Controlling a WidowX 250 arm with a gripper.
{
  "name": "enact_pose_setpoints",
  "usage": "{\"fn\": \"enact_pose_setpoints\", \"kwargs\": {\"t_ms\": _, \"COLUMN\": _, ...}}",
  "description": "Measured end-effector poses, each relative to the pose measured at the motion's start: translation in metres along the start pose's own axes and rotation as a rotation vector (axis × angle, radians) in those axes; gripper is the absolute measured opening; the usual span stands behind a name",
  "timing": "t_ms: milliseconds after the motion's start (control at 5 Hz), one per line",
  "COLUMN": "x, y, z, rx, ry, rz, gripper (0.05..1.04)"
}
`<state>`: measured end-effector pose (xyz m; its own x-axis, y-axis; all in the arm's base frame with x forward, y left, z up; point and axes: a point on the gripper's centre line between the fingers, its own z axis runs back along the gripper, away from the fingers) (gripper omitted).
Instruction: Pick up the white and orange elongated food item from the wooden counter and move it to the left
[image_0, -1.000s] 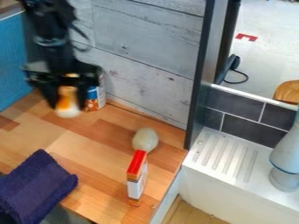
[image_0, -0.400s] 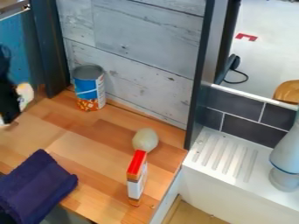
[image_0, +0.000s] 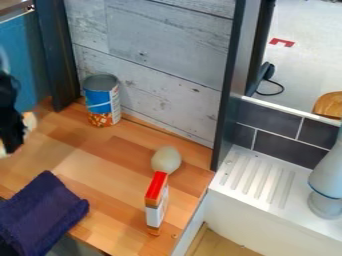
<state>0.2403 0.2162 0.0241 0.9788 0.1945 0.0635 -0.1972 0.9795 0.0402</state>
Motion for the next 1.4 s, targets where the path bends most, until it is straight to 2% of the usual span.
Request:
{"fn": "enact_pose_setpoints", "kwargs": {"t_ms": 200, "x": 0.010, "y": 0.000, "z": -0.019, "rx": 0.020, "ry": 0.027, "rz": -0.046, "gripper": 0.668}}
{"fn": "enact_pose_setpoints", "kwargs": {"t_ms": 400, "x": 0.010, "y": 0.002, "z": -0.042, "rx": 0.012, "ry": 0.054, "rz": -0.062, "gripper": 0.668}}
{"fn": "enact_pose_setpoints", "kwargs": {"t_ms": 600, "x": 0.011, "y": 0.005, "z": -0.046, "rx": 0.028, "ry": 0.047, "rz": -0.075, "gripper": 0.662}}
{"fn": "enact_pose_setpoints", "kwargs": {"t_ms": 800, "x": 0.012, "y": 0.007, "z": -0.046, "rx": 0.041, "ry": 0.040, "rz": -0.071, "gripper": 0.710}}
{"fn": "enact_pose_setpoints", "kwargs": {"t_ms": 1000, "x": 0.006, "y": 0.011, "z": -0.048, "rx": 0.028, "ry": 0.036, "rz": -0.032, "gripper": 0.981}}
{"fn": "enact_pose_setpoints", "kwargs": {"t_ms": 1200, "x": 0.002, "y": 0.011, "z": -0.035, "rx": 0.001, "ry": 0.024, "rz": 0.000, "gripper": 1.009}}
{"fn": "enact_pose_setpoints", "kwargs": {"t_ms": 1400, "x": 0.002, "y": 0.006, "z": 0.001, "rx": -0.070, "ry": -0.021, "rz": 0.045, "gripper": 1.003}}
